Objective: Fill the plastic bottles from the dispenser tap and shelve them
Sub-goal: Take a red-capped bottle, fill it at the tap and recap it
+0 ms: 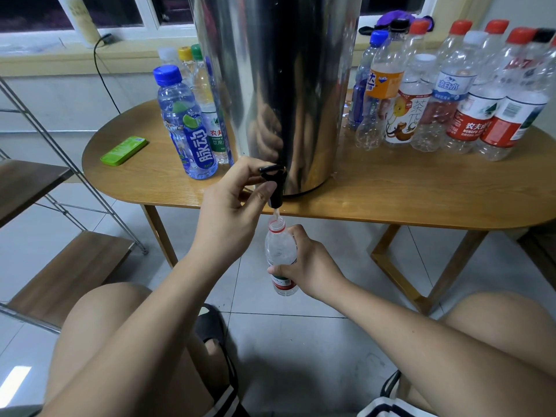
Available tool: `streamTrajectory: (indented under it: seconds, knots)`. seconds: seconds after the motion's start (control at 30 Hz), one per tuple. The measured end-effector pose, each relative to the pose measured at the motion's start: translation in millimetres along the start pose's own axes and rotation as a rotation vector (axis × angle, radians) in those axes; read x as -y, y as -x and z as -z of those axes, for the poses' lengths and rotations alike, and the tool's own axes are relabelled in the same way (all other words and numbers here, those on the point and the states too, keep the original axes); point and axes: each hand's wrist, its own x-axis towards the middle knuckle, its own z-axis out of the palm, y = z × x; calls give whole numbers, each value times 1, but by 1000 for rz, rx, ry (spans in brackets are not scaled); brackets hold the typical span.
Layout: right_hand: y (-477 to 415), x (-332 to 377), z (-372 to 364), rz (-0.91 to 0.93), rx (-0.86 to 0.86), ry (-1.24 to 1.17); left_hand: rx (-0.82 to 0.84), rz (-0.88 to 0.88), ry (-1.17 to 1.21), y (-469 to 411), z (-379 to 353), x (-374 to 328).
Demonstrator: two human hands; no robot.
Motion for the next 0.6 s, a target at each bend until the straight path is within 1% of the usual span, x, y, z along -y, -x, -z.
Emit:
streamTrajectory:
  seconds: [0.6]
  knots:
    - [0,2,0,-15,7,-4,7,-2,19,1,0,1]
